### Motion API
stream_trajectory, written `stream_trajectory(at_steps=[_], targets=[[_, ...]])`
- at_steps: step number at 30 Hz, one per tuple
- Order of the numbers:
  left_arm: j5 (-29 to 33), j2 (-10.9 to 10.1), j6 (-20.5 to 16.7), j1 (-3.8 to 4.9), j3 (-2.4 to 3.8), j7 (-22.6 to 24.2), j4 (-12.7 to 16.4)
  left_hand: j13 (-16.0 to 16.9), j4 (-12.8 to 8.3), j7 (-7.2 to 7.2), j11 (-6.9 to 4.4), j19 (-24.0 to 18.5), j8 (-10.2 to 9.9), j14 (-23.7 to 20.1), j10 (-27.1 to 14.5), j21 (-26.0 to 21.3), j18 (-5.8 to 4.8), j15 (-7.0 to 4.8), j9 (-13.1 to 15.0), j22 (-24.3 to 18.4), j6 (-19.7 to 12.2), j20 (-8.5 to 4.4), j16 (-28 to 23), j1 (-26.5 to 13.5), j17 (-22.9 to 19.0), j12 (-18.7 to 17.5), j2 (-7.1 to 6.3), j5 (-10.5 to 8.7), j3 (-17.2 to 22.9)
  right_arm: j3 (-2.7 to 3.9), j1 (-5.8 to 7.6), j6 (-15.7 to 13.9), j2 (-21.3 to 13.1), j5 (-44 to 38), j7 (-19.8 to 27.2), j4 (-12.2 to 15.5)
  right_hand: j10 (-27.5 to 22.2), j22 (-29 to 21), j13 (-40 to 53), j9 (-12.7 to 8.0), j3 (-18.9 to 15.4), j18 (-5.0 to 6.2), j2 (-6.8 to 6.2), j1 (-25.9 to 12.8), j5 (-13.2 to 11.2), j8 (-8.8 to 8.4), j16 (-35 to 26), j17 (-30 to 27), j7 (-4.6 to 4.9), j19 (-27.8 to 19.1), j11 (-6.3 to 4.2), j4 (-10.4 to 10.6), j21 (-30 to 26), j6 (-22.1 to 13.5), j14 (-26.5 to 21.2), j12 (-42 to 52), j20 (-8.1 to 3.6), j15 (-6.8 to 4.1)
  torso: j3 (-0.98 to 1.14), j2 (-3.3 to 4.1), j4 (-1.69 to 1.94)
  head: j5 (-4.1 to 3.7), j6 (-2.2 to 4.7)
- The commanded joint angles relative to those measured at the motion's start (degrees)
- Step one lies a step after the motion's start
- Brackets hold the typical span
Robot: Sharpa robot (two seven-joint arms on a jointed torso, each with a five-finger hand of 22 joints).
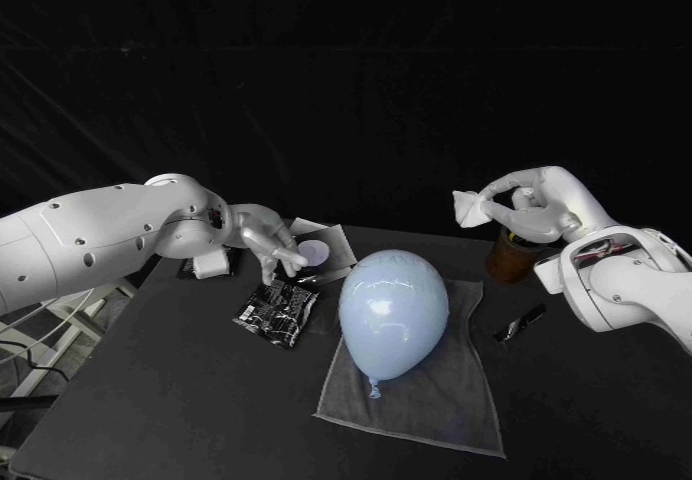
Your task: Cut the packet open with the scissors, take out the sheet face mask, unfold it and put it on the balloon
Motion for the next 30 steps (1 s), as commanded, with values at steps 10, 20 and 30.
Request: stream_trajectory(at_steps=[10,20,30], targets=[[12.8,3.2,-19.4,-0.67,0.32,21.9,0.7,0.7,-0.6,-0.37,-0.92,1.5,-2.2,0.0,1.5,-1.0,0.63,-0.92,-3.7,-0.7,0.5,-0.62,-1.6,11.4,-0.8,2.8,-0.47,-0.13,5.1,0.05,0.01,2.2,1.4,6.7,1.2,-1.1,1.7,10.8,10.1,3.3,0.3,-0.25,0.43,0.6,0.2,0.37,0.3,15.0,0.09,0.6,-0.14,-0.2,-0.4,0.0,6.1,-0.1,-0.25,-0.38,0.18,-0.12,-0.12,-4.33,3.53],[14.2,10.1,-26.6,-1.51,0.58,27.1,-2.0,0.6,0.4,-0.13,-0.61,1.4,-2.8,0.2,0.6,-0.7,0.5,-0.75,-5.0,-0.5,1.1,-0.67,-2.0,12.0,-0.9,2.9,-1.63,-0.15,6.8,0.07,0.01,3.6,3.5,10.7,2.1,-2.9,1.5,10.8,10.0,3.4,0.4,-0.22,0.53,0.6,0.2,0.44,0.3,15.0,0.16,0.5,-0.1,-0.2,-0.7,-0.2,6.1,-0.3,-0.24,-0.36,0.19,0.0,-0.24,-10.45,7.52],[13.9,14.0,-31.7,-2.52,0.93,29.3,-2.8,0.1,0.6,0.41,0.02,1.1,-3.6,0.2,-0.9,-0.6,0.44,-0.22,-6.1,-0.4,0.8,-0.27,-2.1,10.4,-0.8,2.4,-2.62,-0.17,7.7,0.13,0.04,4.6,4.7,14.4,3.7,-3.0,1.3,10.7,9.8,3.5,0.6,-0.17,0.67,0.7,0.2,0.53,0.3,15.0,0.27,0.4,-0.02,-0.3,-0.9,-0.4,6.1,-0.7,-0.22,-0.3,0.13,-0.04,-0.22,-12.03,8.39]])
